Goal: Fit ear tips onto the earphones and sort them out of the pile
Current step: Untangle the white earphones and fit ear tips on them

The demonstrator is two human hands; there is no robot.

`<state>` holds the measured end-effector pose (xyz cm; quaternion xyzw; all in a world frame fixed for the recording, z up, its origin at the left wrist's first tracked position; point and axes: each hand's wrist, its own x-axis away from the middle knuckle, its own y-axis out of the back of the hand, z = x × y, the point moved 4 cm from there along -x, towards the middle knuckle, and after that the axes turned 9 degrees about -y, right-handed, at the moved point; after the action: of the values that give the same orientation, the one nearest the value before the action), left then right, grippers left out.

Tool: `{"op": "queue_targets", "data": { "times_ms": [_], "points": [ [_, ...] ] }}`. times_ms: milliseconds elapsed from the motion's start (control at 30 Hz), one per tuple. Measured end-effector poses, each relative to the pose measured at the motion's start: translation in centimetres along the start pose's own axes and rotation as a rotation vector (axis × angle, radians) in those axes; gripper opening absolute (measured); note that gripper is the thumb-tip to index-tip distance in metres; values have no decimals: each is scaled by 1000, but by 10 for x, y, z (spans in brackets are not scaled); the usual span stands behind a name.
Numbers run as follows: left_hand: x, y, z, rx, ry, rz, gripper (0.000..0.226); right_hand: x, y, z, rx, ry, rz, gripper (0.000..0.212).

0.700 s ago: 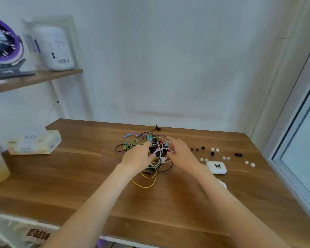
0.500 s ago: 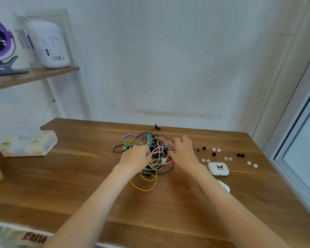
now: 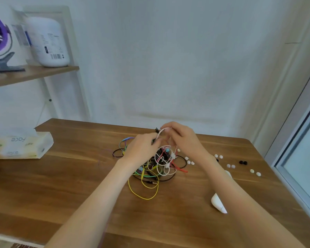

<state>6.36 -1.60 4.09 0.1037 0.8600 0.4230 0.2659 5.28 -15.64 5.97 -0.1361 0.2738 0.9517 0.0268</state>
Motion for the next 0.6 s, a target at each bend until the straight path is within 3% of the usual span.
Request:
{"op": "queue_targets", "data": {
  "times_ms": [167,300,467,600],
  "points": [
    [0,10,-4,66,28,-94,37,4,11,8,-85,-26,-51,23],
    [1,12,-13,214,3,-22,18,4,17,19,-129,-12,-85,18],
    [0,12,-33,226,-49,26,20,11,23,45,-270,68,-31,18],
    [2,17,-44,307,-51,-55,36,17,31,48,-394,89,-43,15]
  ]
}}
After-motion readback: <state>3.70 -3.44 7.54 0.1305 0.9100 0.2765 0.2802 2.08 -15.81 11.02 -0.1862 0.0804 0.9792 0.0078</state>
